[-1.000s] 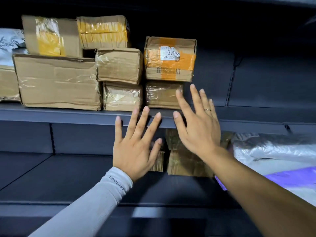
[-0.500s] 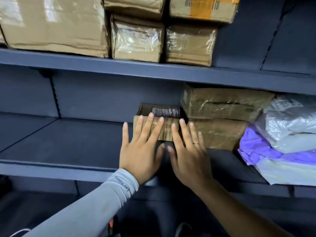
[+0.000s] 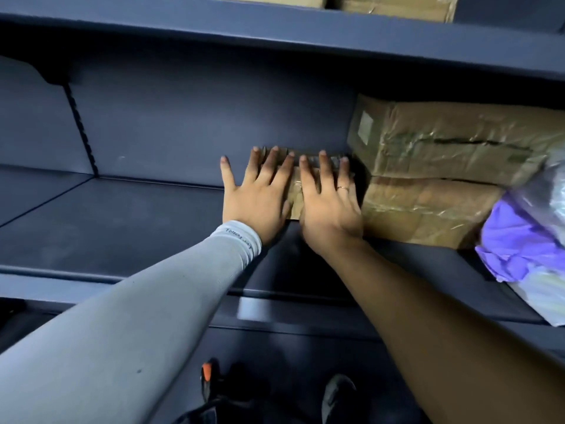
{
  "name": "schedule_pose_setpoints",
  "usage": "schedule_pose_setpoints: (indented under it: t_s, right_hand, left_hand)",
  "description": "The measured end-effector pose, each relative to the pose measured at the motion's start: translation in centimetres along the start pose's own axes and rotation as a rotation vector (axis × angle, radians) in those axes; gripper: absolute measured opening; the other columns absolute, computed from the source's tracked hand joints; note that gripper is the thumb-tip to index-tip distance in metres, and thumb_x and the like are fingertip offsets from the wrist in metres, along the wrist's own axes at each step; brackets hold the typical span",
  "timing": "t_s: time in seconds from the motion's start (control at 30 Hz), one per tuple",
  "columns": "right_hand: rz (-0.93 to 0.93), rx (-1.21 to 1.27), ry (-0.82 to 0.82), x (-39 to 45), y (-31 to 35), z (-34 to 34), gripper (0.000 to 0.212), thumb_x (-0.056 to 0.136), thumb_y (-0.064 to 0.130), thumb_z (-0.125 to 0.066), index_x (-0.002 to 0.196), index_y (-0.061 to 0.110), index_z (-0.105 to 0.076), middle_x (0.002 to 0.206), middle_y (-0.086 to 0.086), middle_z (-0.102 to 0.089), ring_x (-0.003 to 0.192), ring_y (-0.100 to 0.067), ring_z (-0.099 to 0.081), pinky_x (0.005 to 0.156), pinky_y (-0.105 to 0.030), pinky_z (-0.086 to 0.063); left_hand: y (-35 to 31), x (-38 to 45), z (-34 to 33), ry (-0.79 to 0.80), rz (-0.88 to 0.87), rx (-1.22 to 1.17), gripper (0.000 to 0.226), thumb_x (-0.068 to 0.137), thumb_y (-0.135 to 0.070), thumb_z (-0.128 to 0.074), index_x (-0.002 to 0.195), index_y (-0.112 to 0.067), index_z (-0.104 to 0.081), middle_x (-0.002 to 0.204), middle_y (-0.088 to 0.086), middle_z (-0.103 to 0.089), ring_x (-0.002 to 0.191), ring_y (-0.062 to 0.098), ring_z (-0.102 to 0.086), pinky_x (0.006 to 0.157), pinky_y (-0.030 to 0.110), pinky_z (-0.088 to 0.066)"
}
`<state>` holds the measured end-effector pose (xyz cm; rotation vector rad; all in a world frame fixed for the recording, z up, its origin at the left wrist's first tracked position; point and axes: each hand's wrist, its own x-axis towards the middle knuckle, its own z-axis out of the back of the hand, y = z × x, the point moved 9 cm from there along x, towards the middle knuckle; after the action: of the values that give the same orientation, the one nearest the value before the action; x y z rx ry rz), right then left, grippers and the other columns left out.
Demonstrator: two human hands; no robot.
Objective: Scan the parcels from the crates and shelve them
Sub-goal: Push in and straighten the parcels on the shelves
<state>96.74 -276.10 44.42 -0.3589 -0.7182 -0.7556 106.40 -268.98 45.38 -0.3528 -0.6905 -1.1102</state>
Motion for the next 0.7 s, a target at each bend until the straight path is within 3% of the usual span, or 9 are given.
schedule_pose_setpoints:
  t_s: [0.1,0.17,0.43,0.57,0.7]
  right_hand:
    - [0.019,-0.044,-0.123,-1.0,0.3,-0.1,0.074,0.095,0.023,-0.066,0.161,0.020,-0.034,0.163,-0.018,-0.038,0.150,-0.050,-0.030,0.121,-0.059,-0.029]
    - [0.014,-0.070,-0.193,-1.9,0.4,0.5,0.068,0.098,0.019,-0.062,0.161,0.019,-0.036,0.161,-0.018,-0.041,0.148,-0.050,-0.034,0.119,-0.060,-0.031]
    - [0.023,-0.055,-0.214,-4.0,0.5,2.8,0.062,0.103,0.021,-0.056,0.161,0.024,-0.036,0.163,-0.014,-0.040,0.147,-0.044,-0.040,0.118,-0.058,-0.034]
    - [-0.013,-0.046,-0.079,-4.4,0.1,3.6,0.074,0.098,0.025,-0.063,0.164,0.031,-0.027,0.167,-0.010,-0.033,0.151,-0.039,-0.034,0.121,-0.060,-0.027]
    - [-0.015,-0.009,0.069,-4.1,-0.1,4.1,0.084,0.096,0.039,-0.063,0.165,0.035,-0.016,0.172,-0.005,-0.022,0.157,-0.035,-0.023,0.122,-0.061,-0.026]
  left_hand:
    - [-0.1,-0.2,0.2,-0.008,-0.014,0.043,0.068,0.094,-0.040,-0.061,0.157,-0.030,-0.035,0.155,0.000,-0.048,0.149,0.031,-0.034,0.114,0.080,-0.007]
    - [-0.1,-0.7,0.5,-0.014,-0.012,0.071,0.071,0.085,-0.031,-0.068,0.151,-0.033,-0.042,0.138,-0.003,-0.058,0.136,0.030,-0.046,0.113,0.081,-0.009]
    - [-0.1,-1.1,3.7,-0.072,-0.036,0.096,0.038,0.096,-0.018,-0.061,0.130,-0.035,-0.066,0.104,-0.004,-0.069,0.105,0.031,-0.060,0.112,0.084,-0.009]
    - [-0.4,-2.4,5.4,-0.155,-0.107,0.149,0.034,0.088,-0.013,-0.066,0.116,-0.030,-0.075,0.084,-0.004,-0.067,0.087,0.030,-0.060,0.108,0.085,-0.020]
    - [-0.1,-4.3,6.5,-0.240,-0.133,0.131,0.039,0.085,-0.014,-0.059,0.117,-0.028,-0.076,0.087,-0.003,-0.069,0.081,0.031,-0.057,0.109,0.084,-0.018]
